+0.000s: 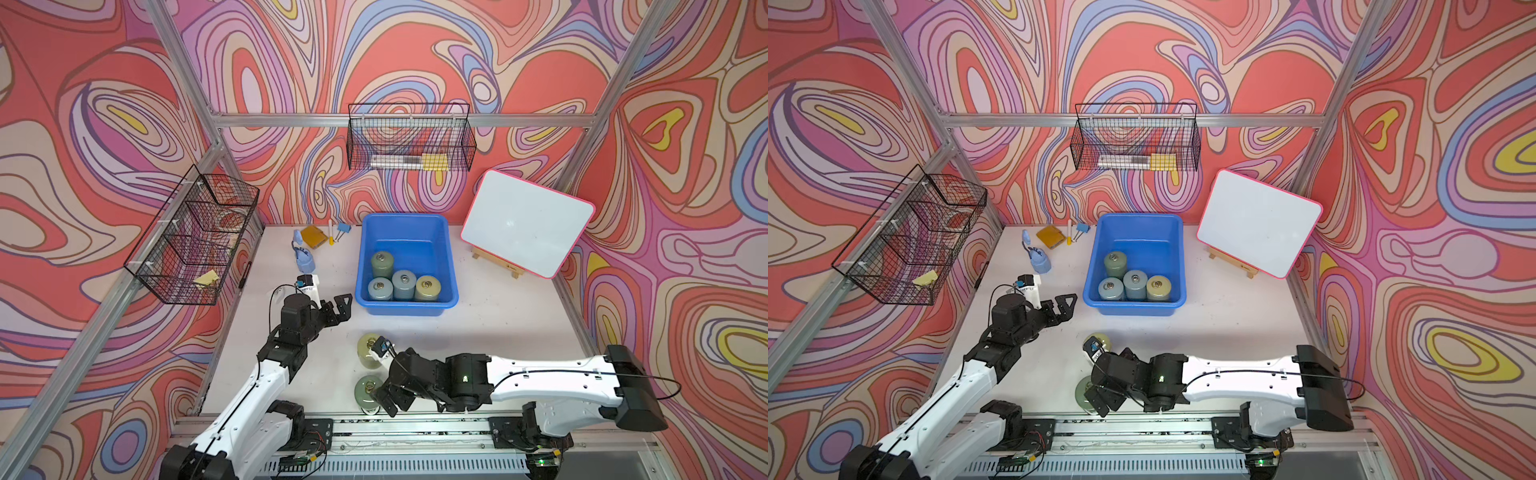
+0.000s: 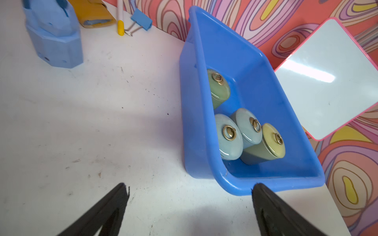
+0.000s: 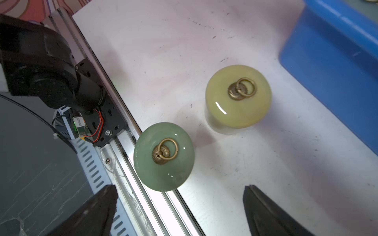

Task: Take the tea canister out of the basket
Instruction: Place the tea canister at the center of the board.

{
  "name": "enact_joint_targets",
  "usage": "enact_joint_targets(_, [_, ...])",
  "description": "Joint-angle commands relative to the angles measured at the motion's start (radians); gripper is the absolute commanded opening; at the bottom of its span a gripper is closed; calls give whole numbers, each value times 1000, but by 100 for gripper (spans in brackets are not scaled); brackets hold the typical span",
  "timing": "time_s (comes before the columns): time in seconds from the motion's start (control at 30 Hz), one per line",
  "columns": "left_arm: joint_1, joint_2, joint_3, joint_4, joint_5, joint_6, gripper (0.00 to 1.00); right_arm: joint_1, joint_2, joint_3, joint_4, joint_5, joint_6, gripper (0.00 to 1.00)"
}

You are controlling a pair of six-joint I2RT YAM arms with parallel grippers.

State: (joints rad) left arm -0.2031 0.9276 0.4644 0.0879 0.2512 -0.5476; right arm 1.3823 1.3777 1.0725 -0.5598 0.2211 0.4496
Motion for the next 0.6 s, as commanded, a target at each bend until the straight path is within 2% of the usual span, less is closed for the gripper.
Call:
enact_joint_targets(0.0, [4,66,43,72,148,-3,99,-75,-56,38,-107,64,24,98])
enact_joint_targets(0.2, [4,187,124,93,237,-28,99,-270,-81,102,-145,30,-37,97])
enact_joint_targets(0.4, [4,265,172,63,252,-31,94,-458,26,212,-133,-27,-131,98])
enact_joint_targets(0.57, [4,303,190,39,241,-28,86,-574,154,303,-78,-92,-192,98])
